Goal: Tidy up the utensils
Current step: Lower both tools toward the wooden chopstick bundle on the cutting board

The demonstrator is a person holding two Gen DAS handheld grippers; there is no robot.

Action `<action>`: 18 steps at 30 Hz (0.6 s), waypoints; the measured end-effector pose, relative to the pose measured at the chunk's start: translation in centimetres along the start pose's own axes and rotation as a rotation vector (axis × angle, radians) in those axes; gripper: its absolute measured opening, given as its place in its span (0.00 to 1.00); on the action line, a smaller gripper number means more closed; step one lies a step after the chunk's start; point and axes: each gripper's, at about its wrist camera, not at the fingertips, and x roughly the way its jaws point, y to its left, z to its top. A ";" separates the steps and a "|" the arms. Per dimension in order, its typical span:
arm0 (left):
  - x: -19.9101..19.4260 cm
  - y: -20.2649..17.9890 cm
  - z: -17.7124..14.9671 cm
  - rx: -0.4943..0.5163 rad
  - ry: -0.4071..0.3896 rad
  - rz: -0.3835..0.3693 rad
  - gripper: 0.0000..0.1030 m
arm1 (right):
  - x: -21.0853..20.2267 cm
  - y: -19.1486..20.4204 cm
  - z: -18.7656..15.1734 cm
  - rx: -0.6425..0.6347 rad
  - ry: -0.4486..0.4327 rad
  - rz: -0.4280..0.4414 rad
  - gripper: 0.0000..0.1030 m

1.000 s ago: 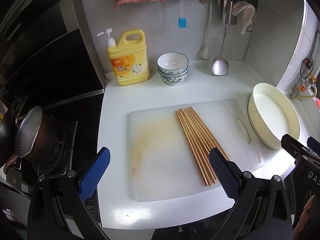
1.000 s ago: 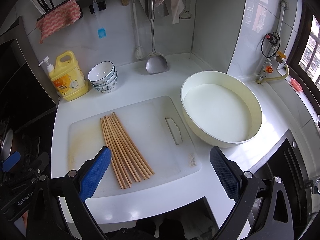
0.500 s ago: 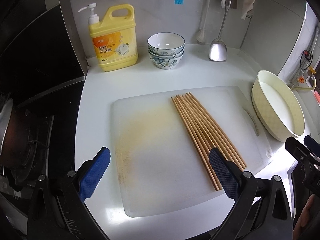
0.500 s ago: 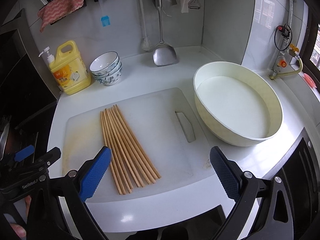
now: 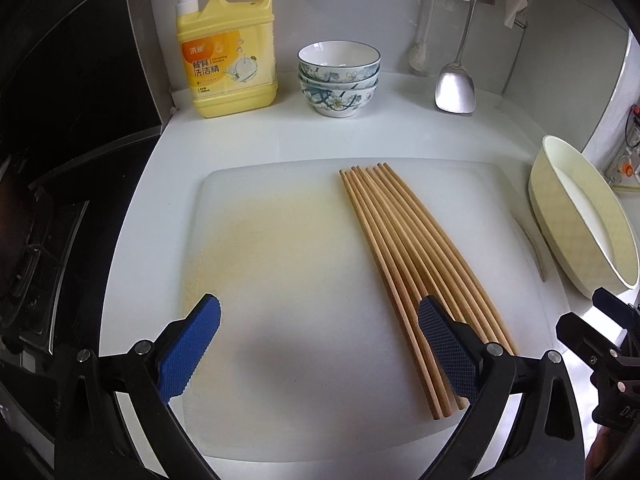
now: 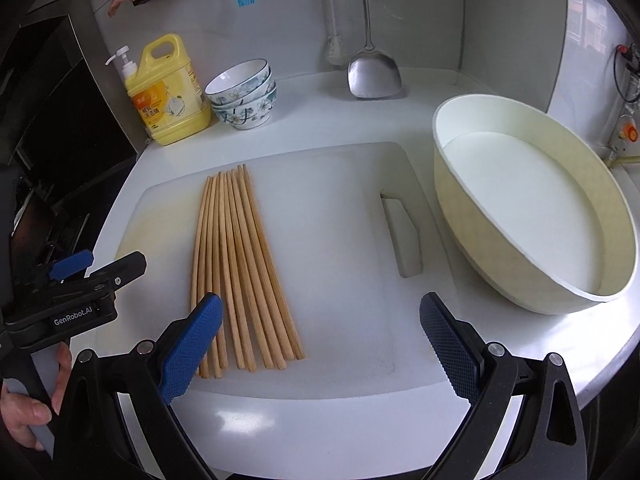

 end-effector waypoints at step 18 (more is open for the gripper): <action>4.8 -0.4 -1.7 -0.095 0.035 0.010 0.94 | 3.0 -1.5 0.3 -0.040 -0.038 -0.005 0.92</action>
